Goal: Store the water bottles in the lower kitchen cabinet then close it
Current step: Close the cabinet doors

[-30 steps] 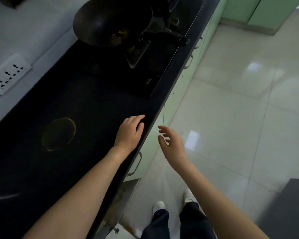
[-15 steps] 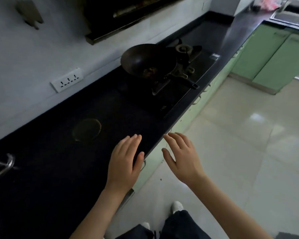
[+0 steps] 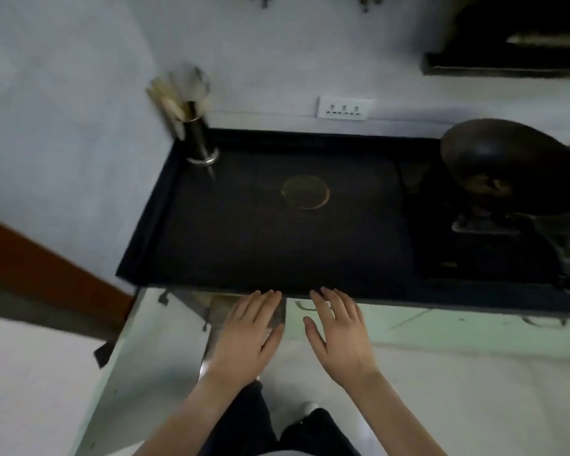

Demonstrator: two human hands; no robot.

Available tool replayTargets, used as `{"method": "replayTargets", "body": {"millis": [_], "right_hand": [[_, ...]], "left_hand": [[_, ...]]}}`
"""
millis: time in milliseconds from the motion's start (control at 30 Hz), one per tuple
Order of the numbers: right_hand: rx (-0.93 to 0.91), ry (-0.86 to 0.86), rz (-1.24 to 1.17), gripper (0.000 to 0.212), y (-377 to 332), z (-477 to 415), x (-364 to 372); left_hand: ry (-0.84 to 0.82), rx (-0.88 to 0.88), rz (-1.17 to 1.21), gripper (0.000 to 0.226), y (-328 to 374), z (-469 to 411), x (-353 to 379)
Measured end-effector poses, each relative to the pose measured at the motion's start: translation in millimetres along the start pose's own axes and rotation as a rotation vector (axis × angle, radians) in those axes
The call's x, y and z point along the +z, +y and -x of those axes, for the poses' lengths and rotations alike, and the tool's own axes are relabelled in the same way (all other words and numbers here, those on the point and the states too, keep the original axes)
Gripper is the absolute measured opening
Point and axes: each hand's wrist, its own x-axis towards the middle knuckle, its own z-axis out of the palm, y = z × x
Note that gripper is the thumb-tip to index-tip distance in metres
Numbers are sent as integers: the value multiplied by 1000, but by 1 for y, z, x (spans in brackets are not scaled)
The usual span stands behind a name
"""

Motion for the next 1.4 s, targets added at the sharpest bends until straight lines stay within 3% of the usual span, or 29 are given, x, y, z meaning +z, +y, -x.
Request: {"method": "replayTargets", "body": {"millis": [300,467,700,867,967,1200,1400], "right_hand": [[-463,-82,-73,49,-71,-41,28],[-616,-161,-96,65,-114,-61,56],[-681,-294,-45,57,-151,-93,118],[-721,-377,-2,56,-142,-130,168],[-731,-439,56,57,-126,-155,185],[-787,-405,100,51,-91,-195,195],[-834,-394,-64,48,-80,-203,205]], "left_hand": [[262,-503,2,52,-36,87,-36],[375,-768,7,59,-74,127,-37],[416,-994,-1,53,-146,141,2],[298,-1239,42,59,-200,156,25],[239,-1306,57,56,-221,166,39],[323,-1312,52,41,-218,165,60],[316,-1355,57,40,-177,150,72]]}}
